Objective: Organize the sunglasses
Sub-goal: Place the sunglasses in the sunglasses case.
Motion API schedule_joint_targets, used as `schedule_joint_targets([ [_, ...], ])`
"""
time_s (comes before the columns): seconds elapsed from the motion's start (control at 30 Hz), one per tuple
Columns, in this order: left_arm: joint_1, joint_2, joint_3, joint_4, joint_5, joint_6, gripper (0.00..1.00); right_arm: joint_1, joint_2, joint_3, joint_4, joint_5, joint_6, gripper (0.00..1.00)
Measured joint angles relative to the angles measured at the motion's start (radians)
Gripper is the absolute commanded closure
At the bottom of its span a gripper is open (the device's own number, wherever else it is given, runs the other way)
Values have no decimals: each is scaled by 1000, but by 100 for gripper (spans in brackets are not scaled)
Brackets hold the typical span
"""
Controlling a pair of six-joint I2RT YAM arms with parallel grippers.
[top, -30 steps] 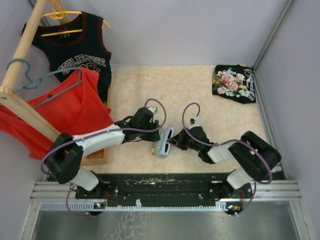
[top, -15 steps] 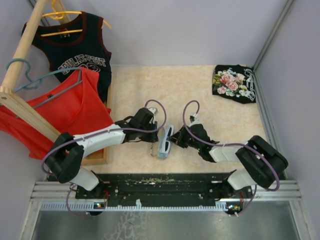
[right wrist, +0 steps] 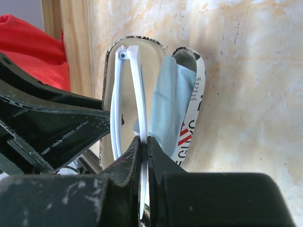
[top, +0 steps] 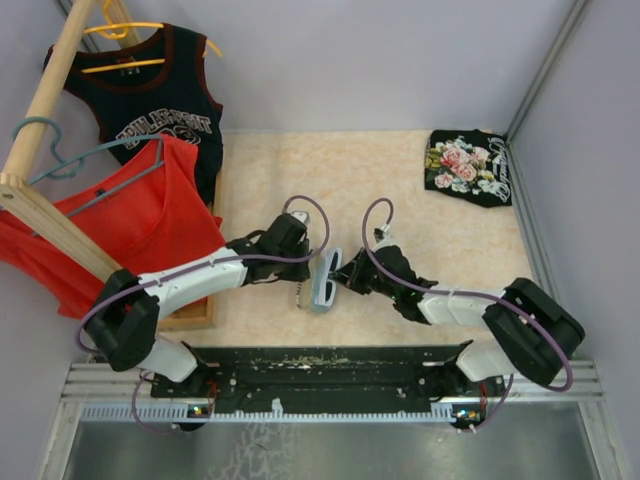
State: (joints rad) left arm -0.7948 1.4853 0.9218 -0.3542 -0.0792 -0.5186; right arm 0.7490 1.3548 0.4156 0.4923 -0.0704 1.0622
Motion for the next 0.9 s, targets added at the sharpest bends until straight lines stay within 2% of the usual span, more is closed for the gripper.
schedule_joint_targets([
  [0.4, -29, -5, 0, -44, -89, -53, 70, 17, 80, 26, -12, 26, 5, 100],
  [0.9, -42, -5, 0, -58, -125, -71, 70, 36, 167, 68, 5, 21, 13, 100],
])
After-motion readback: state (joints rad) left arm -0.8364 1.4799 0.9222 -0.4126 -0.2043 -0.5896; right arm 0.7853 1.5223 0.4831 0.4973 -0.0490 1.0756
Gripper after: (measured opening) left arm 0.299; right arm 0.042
